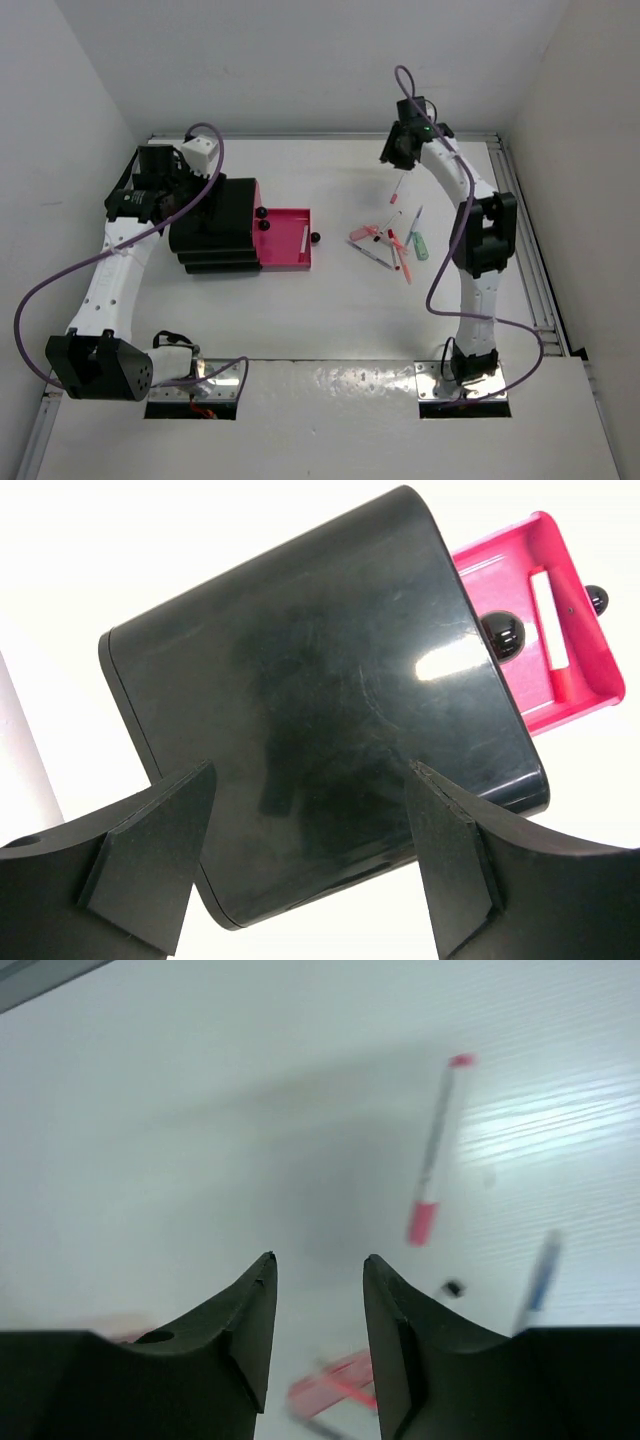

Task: Sort the stationery into containers
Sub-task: Pick up the pen from the center of the board.

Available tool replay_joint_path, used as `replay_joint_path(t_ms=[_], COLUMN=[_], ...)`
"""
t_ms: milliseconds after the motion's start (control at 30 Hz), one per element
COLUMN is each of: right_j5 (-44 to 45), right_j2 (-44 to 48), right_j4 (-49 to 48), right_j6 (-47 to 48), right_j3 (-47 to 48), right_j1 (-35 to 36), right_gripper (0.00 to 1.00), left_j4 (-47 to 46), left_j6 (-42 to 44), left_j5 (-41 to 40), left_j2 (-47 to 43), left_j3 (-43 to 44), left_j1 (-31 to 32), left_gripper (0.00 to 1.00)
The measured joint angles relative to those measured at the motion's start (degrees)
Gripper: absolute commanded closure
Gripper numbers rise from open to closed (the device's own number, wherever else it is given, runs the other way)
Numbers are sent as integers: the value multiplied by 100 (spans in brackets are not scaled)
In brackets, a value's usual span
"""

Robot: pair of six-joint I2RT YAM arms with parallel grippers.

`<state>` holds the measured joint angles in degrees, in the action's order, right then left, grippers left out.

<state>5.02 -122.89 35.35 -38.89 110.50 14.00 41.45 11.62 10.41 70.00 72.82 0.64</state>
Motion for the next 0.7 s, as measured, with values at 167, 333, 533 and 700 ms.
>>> replay_joint_path(t_ms=[167, 333, 533, 700], right_j5=[776, 1154, 1377, 1405], right_j2=[-326, -944, -1447, -1600], right_j4=[-39, -24, -59, -79], right_j6=[358, 614, 861, 920], right_j3=[7, 184, 396, 461], right_j1=[-376, -374, -380, -431], right_gripper=[62, 60, 60, 73], left_j4=[-2, -2, 0, 0], left_j6=[9, 11, 11, 20], left_j5=[-39, -46, -61, -83], left_j2=[0, 0, 0, 0], left_j3=[0, 0, 0, 0], left_j1=[0, 0, -151, -175], left_gripper=[18, 18, 18, 18])
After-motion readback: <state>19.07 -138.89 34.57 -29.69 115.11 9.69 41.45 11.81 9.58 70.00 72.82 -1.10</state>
